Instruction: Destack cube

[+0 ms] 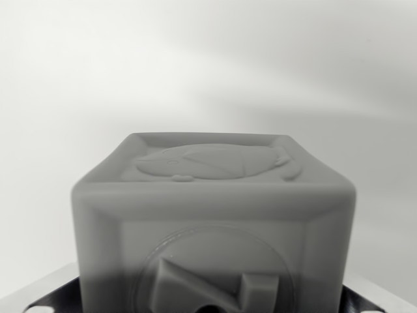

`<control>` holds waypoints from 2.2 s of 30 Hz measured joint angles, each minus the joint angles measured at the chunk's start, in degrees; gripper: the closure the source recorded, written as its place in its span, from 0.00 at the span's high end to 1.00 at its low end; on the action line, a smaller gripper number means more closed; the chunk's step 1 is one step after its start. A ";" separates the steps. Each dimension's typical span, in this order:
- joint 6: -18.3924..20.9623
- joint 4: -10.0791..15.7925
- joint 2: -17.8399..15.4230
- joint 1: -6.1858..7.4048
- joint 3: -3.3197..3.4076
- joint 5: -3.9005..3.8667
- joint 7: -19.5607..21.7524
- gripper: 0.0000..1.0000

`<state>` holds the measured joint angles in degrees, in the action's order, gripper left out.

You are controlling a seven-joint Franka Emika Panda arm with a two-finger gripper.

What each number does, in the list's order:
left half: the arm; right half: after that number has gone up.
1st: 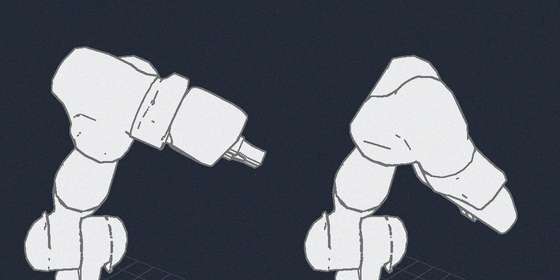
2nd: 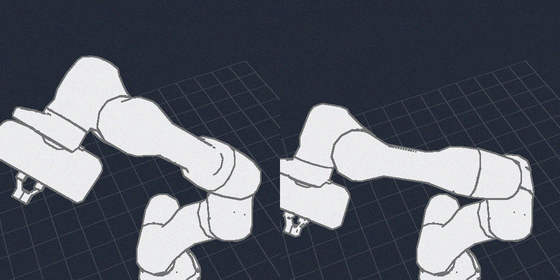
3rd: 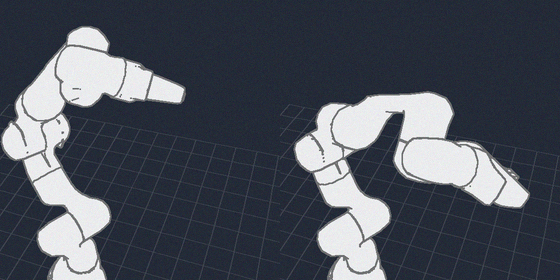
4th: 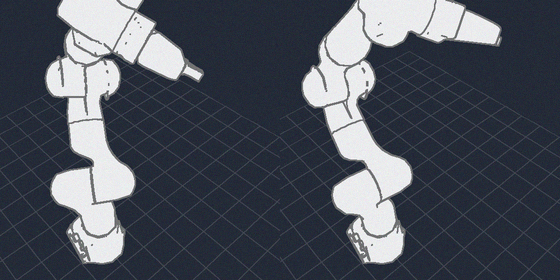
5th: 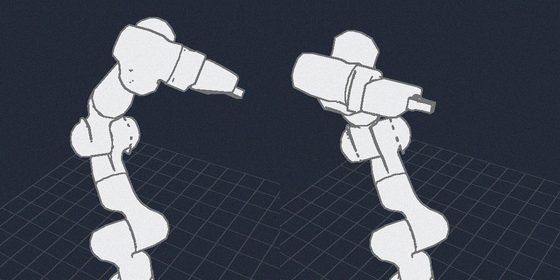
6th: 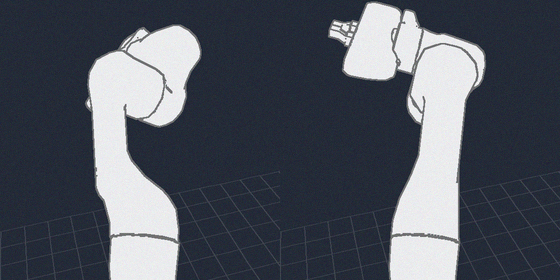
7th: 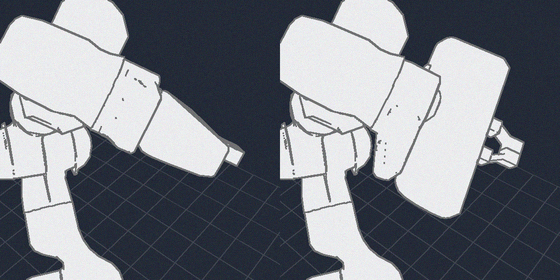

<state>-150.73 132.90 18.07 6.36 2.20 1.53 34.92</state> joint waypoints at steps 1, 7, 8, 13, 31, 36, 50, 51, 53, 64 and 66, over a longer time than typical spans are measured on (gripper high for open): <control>-0.08 0.00 0.08 0.19 -0.01 0.00 0.16 0.00; -0.79 0.01 0.67 1.11 -0.10 0.00 0.86 0.00; -1.12 0.00 0.96 1.19 -0.10 0.00 0.87 0.00; -3.32 -0.19 3.69 1.18 -0.10 0.06 0.87 0.00; -8.39 -1.58 10.13 0.97 -0.40 0.32 0.77 0.00; -9.36 -1.91 11.35 0.89 -0.50 0.33 0.76 0.00; -10.48 -2.44 12.99 0.72 -0.68 0.34 0.76 1.00; -10.49 -2.45 12.99 0.71 -0.68 0.34 0.76 1.00; -10.49 -2.45 12.99 0.71 -0.68 0.34 0.76 1.00; -10.52 -2.48 13.05 0.70 -0.69 0.34 0.76 1.00; -10.52 -2.48 13.05 0.70 -0.69 0.34 0.76 1.00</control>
<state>-161.25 130.42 31.12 7.06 1.51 1.87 35.68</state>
